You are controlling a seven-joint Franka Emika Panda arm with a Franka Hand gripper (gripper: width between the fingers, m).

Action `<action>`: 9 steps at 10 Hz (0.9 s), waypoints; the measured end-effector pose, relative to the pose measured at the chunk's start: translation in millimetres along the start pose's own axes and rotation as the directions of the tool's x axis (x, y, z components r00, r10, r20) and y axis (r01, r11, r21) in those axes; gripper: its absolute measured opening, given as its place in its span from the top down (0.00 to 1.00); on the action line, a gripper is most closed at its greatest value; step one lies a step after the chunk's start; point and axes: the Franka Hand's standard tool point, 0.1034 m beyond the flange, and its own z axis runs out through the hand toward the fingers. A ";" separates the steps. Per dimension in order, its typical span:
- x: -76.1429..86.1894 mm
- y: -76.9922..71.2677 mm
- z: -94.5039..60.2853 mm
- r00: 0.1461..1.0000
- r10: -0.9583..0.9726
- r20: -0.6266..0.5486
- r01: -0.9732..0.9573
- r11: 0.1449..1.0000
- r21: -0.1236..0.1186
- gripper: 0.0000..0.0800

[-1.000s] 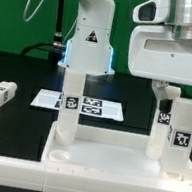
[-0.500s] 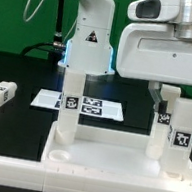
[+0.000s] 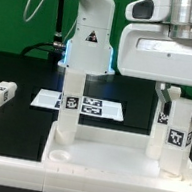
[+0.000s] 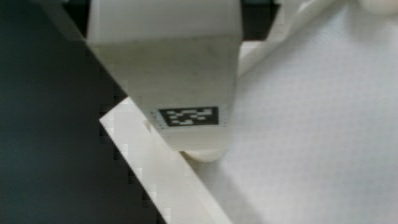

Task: Assemble desk

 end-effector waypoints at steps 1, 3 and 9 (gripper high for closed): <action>-2.4 -0.1 0.3 0.978 0.207 0.001 -0.207 0.978 -0.006 0.63; -7.0 -4.5 1.3 0.792 0.611 0.004 -0.611 0.792 -0.008 0.63; -7.9 -5.2 5.0 0.891 0.453 -0.016 -0.453 0.892 0.013 0.27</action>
Offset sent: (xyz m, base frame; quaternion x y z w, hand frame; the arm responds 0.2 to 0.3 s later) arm 0.0353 0.0062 0.0025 0.0319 -0.0020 0.5634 0.8256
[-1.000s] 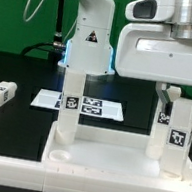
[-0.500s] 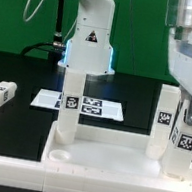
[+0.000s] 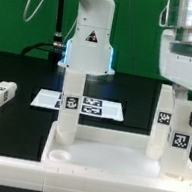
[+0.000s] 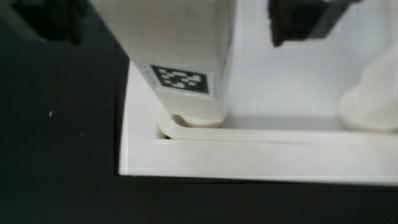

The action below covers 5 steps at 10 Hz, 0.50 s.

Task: Assemble desk

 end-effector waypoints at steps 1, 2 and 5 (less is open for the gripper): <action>-0.5 -2.8 1.1 0.985 -0.172 -0.016 0.172 0.985 0.024 0.27; -5.1 -2.2 2.3 0.961 -0.275 -0.015 0.275 0.961 0.019 0.20; -1.7 -1.8 2.2 0.902 -0.432 -0.021 0.432 0.902 0.014 0.19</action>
Offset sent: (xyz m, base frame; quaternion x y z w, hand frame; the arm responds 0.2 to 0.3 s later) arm 0.0000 0.0000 0.0000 0.0000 0.0000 -0.1296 0.9916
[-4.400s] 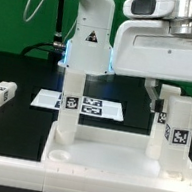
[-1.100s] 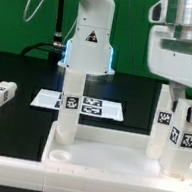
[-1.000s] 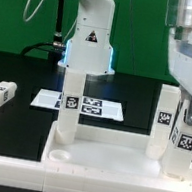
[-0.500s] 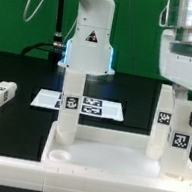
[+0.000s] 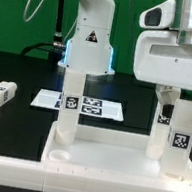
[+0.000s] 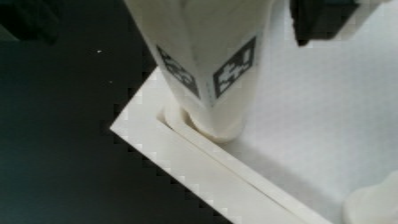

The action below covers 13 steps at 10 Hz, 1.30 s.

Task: Assemble desk

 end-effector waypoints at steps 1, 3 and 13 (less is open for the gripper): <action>1.1 0.8 -0.4 0.997 -0.082 0.002 0.082 0.997 -0.005 0.19; 12.1 2.7 -3.1 0.925 -0.380 0.023 0.381 0.925 -0.011 0.19; 10.5 8.6 -0.5 0.726 0.687 0.031 -0.684 0.726 -0.076 0.64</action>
Offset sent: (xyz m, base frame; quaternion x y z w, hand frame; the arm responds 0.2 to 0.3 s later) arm 0.0000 0.0000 0.0000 0.0000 0.0000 0.0650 0.9979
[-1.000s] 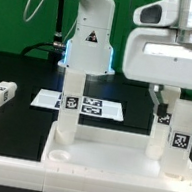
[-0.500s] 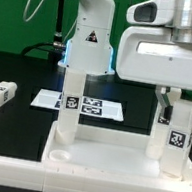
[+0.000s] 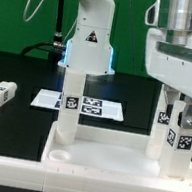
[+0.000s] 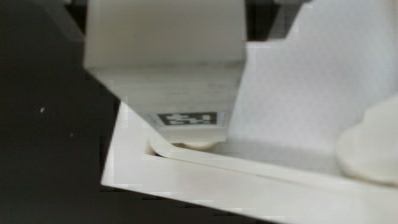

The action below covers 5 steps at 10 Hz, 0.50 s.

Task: Assemble desk

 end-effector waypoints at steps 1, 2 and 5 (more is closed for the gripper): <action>-2.3 -0.6 0.2 0.984 0.179 0.013 -0.179 0.984 0.006 0.64; -3.5 -1.0 0.8 0.956 0.292 0.015 -0.292 0.956 0.015 0.64; -2.5 -3.2 -0.2 0.985 0.171 0.012 -0.172 0.985 0.027 0.50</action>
Offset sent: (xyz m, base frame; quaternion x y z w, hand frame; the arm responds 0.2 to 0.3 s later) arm 0.0000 0.0000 0.0000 0.0000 0.0000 0.0650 0.9979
